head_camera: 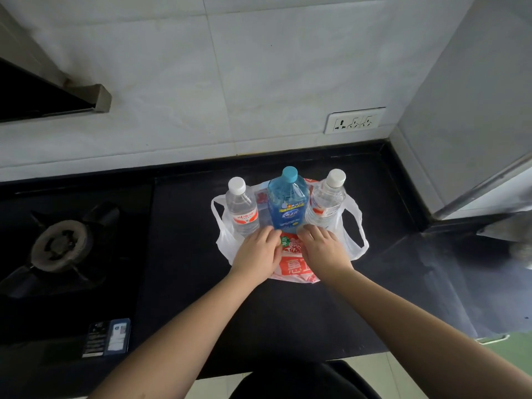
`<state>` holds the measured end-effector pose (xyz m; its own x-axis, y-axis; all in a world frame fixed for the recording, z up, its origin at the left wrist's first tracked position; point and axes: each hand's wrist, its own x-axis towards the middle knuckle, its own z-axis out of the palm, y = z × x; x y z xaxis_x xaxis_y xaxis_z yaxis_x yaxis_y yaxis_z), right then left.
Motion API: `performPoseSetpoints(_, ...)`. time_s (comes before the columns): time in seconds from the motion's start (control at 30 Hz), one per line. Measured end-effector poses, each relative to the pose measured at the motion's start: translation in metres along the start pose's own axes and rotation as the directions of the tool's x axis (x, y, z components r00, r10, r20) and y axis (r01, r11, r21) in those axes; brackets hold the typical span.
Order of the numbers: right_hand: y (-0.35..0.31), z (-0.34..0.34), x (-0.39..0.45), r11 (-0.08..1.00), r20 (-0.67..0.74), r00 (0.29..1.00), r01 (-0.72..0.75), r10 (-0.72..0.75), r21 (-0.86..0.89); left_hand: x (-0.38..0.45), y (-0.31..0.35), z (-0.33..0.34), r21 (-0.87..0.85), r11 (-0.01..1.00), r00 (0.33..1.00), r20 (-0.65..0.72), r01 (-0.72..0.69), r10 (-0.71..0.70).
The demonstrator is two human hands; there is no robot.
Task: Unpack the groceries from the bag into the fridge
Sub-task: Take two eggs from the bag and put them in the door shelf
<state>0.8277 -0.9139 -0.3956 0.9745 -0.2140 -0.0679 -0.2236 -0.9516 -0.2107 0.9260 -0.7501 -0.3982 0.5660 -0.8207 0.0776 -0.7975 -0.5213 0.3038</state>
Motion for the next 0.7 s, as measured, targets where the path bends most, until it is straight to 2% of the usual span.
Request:
performPoseSetpoints(0.23, -0.010, 0.007, 0.015, 0.997, 0.094, 0.995, -0.009, 0.016, -0.081, 0.017, 0.000, 0.014, 0.045, 0.988, 0.972, 0.178, 0.148, -0.154)
performPoseSetpoints(0.47, -0.015, 0.012, 0.019, 0.989, 0.081, 0.993, -0.075, 0.086, -0.129, 0.023, 0.001, 0.016, 0.181, 0.976, 0.954, 0.249, 0.122, -0.165)
performPoseSetpoints(0.7, -0.018, 0.019, 0.014, 0.988, 0.048, 0.990, -0.132, 0.136, -0.085, 0.022, 0.001, 0.014, 0.254, 0.966, 0.949, 0.290, 0.046, -0.122)
